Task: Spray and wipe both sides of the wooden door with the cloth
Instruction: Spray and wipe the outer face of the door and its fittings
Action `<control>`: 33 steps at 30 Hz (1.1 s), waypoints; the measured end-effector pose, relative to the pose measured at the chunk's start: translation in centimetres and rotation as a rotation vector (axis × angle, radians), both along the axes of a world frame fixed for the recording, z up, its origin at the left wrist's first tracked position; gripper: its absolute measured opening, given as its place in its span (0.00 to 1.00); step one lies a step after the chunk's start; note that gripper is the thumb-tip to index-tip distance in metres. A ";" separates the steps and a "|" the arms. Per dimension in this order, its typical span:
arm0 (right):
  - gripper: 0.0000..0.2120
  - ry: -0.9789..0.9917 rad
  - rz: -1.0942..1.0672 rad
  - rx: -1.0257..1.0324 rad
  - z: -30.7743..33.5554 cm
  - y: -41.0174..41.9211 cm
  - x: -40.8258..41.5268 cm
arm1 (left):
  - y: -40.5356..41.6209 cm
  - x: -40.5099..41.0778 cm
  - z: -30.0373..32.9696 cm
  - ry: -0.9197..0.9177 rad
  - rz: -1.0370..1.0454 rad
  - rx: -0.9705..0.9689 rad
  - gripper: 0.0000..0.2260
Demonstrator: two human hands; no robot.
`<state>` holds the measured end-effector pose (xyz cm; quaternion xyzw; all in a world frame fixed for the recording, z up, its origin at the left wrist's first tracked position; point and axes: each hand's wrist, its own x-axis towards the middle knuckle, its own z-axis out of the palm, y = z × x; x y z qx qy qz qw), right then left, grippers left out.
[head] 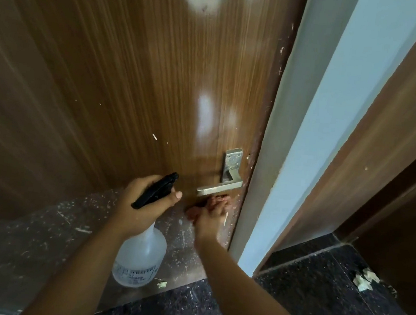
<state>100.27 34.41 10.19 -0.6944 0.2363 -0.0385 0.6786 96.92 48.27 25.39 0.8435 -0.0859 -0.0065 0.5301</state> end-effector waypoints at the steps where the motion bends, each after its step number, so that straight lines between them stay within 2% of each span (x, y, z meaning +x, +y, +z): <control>1: 0.44 -0.067 0.084 -0.078 -0.7 2.0 -0.6 | 0.6 -0.1 -0.3 0.011 0.011 -0.006 0.14; 3: 0.40 -0.136 0.169 -0.207 -0.5 4.0 -1.5 | 1.8 -0.1 -0.8 0.024 0.026 -0.030 0.15; 4: 0.37 -0.152 0.141 -0.220 -0.2 4.0 -1.4 | 2.5 -0.1 -1.0 0.023 0.032 -0.034 0.15; 8: 0.33 -0.262 -0.228 -0.313 -1.1 0.5 1.0 | 4.2 -0.4 -0.7 -0.009 0.049 -0.019 0.11; 9: 0.34 -0.187 -0.246 -0.266 -1.4 -0.3 1.6 | 4.7 -0.5 -0.6 -0.009 0.063 -0.020 0.10; 12: 0.36 0.209 -0.274 0.004 -0.7 0.0 2.2 | 5.6 -0.4 -0.7 0.004 0.080 -0.016 0.12; 13: 0.35 0.227 -0.257 0.019 -0.5 1.0 2.1 | 5.6 -0.4 -0.8 0.013 0.081 -0.024 0.12; 17: 0.30 -0.106 -0.197 -0.237 0.0 3.1 0.0 | 5.7 -1.0 -0.6 0.017 0.070 -0.017 0.13; 18: 0.29 -0.104 -0.228 -0.260 0.3 2.0 0.1 | 5.9 -1.0 -0.7 0.025 0.067 -0.014 0.14; 20: 0.30 -0.027 -0.329 -0.167 -0.4 -0.8 1.5 | 6.3 -1.0 -0.9 0.028 0.043 -0.022 0.16; 22: 0.30 0.095 -0.453 0.083 -0.7 -2.8 3.1 | 6.6 -1.1 -1.1 0.033 0.045 -0.023 0.17; 23: 0.30 0.127 -0.472 0.139 -0.8 -2.9 3.5 | 6.6 -1.2 -1.1 0.031 0.054 -0.013 0.16; 26: 0.29 0.170 -0.384 0.104 -1.2 -0.4 2.5 | 7.0 -1.2 -1.7 0.065 0.081 0.017 0.11; 29: 0.28 0.242 -0.206 0.076 -2.9 4.0 1.2 | 8.1 -1.5 -2.6 0.085 0.102 0.020 0.14; 31: 0.30 0.190 -0.095 -0.022 -1.8 7.4 0.0 | 8.7 -2.2 -3.6 0.091 0.138 0.087 0.15; 33: 0.29 0.112 -0.023 -0.102 -0.9 9.3 -0.6 | 9.0 -3.0 -4.6 0.087 0.179 0.140 0.11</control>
